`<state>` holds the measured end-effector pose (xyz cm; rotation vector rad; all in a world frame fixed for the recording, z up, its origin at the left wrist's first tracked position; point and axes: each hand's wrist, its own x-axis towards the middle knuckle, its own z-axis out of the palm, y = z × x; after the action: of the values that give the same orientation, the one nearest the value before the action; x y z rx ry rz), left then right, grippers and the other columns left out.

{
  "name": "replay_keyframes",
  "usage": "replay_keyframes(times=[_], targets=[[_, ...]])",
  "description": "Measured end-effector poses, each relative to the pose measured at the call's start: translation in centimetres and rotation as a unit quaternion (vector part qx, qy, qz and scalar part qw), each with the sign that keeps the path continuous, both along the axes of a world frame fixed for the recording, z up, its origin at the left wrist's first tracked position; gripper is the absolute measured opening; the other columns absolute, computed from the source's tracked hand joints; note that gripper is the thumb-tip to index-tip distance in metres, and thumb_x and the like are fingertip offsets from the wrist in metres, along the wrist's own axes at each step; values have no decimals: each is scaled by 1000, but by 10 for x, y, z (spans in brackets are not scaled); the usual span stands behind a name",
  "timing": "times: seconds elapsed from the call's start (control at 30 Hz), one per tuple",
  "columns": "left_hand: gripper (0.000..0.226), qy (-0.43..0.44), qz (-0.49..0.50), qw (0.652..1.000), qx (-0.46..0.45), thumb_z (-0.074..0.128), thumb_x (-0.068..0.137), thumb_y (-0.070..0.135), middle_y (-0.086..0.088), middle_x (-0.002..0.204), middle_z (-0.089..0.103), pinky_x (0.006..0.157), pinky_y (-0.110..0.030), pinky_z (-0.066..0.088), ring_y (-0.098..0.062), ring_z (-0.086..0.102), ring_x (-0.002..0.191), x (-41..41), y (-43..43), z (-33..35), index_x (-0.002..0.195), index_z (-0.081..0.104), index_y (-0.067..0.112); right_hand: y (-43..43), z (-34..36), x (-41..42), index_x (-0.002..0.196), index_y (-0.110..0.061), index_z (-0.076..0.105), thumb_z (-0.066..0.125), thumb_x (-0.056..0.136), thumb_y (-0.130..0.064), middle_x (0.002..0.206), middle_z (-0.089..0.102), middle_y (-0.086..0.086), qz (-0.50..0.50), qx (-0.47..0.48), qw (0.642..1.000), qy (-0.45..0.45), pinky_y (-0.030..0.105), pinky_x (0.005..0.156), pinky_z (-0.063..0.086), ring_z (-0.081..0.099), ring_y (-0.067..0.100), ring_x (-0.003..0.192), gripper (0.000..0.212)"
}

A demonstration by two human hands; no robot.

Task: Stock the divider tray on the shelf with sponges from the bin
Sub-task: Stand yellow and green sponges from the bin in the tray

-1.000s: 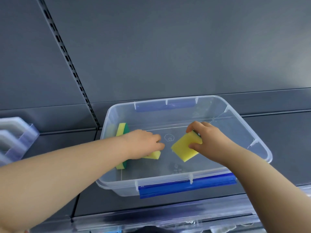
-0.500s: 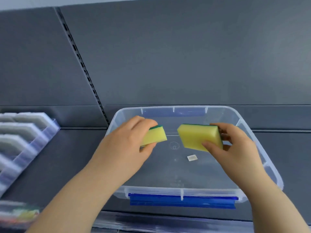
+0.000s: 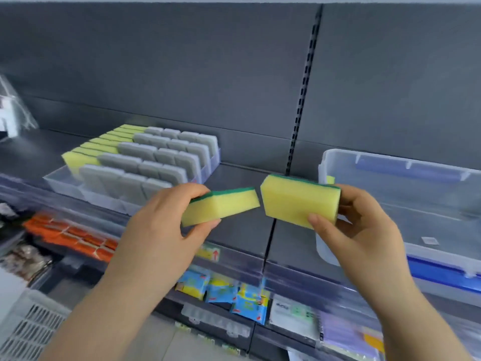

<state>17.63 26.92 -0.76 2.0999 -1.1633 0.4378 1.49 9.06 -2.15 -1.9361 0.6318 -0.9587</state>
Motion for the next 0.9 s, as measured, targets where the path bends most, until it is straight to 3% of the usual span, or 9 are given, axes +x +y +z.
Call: replay_keyframes(times=[0.1, 0.23, 0.33, 0.53, 0.73, 0.9], targets=[[39, 27, 41, 999, 11, 81, 66, 19, 17, 83, 52, 60, -10, 35, -5, 45, 77, 43, 80, -16, 100, 61, 22, 67, -11, 58, 96, -46, 53, 74, 74, -15, 92, 65, -18, 45, -22, 998, 28, 11, 73, 48, 61, 1, 84, 44], [42, 95, 70, 993, 19, 82, 66, 14, 14, 89, 56, 75, 2, 33, -4, 47, 84, 79, 157, -35, 104, 63, 17, 132, -6, 114, 99, -48, 47, 75, 74, -17, 94, 60, -23, 66, -48, 995, 56, 2, 72, 43, 57, -9, 86, 48], [40, 123, 73, 989, 30, 79, 70, 16, 7, 96, 64, 77, 5, 28, -4, 49, 89, 108, 189, -42, 106, 63, 17, 160, -1, 148, 96, -46, 49, 74, 75, -17, 91, 59, -24, 76, -51, 994, 60, -2, 68, 40, 56, -13, 83, 44], [41, 132, 93, 987, 21, 77, 73, 22, 8, 100, 63, 67, -9, 36, -5, 50, 90, 168, 216, -45, 111, 61, 20, 187, -4, 219, 104, -34, 55, 74, 74, -19, 93, 61, -24, 98, -48, 991, 72, 1, 73, 42, 58, -7, 86, 38], [43, 91, 105, 990, 13, 75, 72, 20, 11, 101, 61, 74, -9, 36, -7, 55, 89, 266, 220, -34, 113, 61, 20, 178, 2, 304, 107, -32, 56, 72, 75, -22, 97, 64, -16, 71, -39, 996, 31, 7, 74, 46, 62, 3, 86, 38], [48, 49, 140, 989, 1, 71, 77, 20, 15, 108, 53, 83, -4, 32, -2, 51, 95, 364, 221, -10, 123, 57, 21, 167, 21, 397, 103, -40, 54, 70, 78, -19, 97, 63, -20, 85, -51, 995, 22, 7, 74, 46, 60, 0, 88, 37]])
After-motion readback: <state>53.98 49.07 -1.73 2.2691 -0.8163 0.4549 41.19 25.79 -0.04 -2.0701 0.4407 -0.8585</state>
